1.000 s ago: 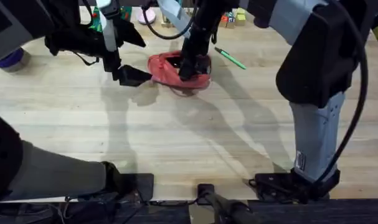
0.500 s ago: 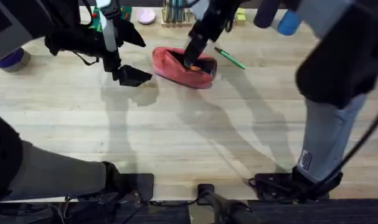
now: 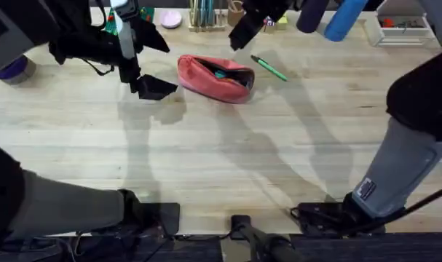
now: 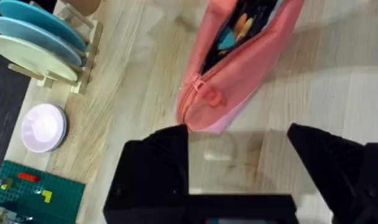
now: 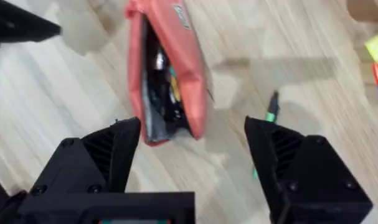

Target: Unzip the bag, pick up the pens from the table one at a time and place them inside, then zip the bag closed.

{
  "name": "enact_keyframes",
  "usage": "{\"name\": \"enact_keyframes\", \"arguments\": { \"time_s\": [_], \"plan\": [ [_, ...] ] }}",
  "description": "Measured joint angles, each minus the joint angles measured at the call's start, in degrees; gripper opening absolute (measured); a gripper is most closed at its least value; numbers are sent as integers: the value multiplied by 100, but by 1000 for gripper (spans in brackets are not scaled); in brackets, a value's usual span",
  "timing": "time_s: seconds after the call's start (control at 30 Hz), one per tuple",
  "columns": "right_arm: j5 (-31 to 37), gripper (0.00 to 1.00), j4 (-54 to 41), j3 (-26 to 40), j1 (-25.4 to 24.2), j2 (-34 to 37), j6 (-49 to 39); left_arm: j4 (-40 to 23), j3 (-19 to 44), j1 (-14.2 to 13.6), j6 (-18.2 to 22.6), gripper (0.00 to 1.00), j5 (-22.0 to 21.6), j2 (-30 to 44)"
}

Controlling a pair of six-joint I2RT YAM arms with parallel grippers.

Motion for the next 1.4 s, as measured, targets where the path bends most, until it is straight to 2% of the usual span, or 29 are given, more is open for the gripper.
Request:
{"name": "enact_keyframes", "arguments": {
  "time_s": [0.27, 0.53, 1.17, 1.4],
  "plan": [
    [771, 996, 57, 0, -336, -2, 247, 2, 0, 0, -1, 993, 1, 0],
    [1353, 995, 33, 0, -347, -1, 328, 2, 0, 0, -1, 993, 1, 0],
    [1510, 995, -192, 0, -358, -2, 335, 2, 0, 0, -1, 993, 1, 0],
    [1515, 996, -191, 0, -553, -1, 336, 2, 0, 0, 0, 993, 1, 0]
  ]
}}
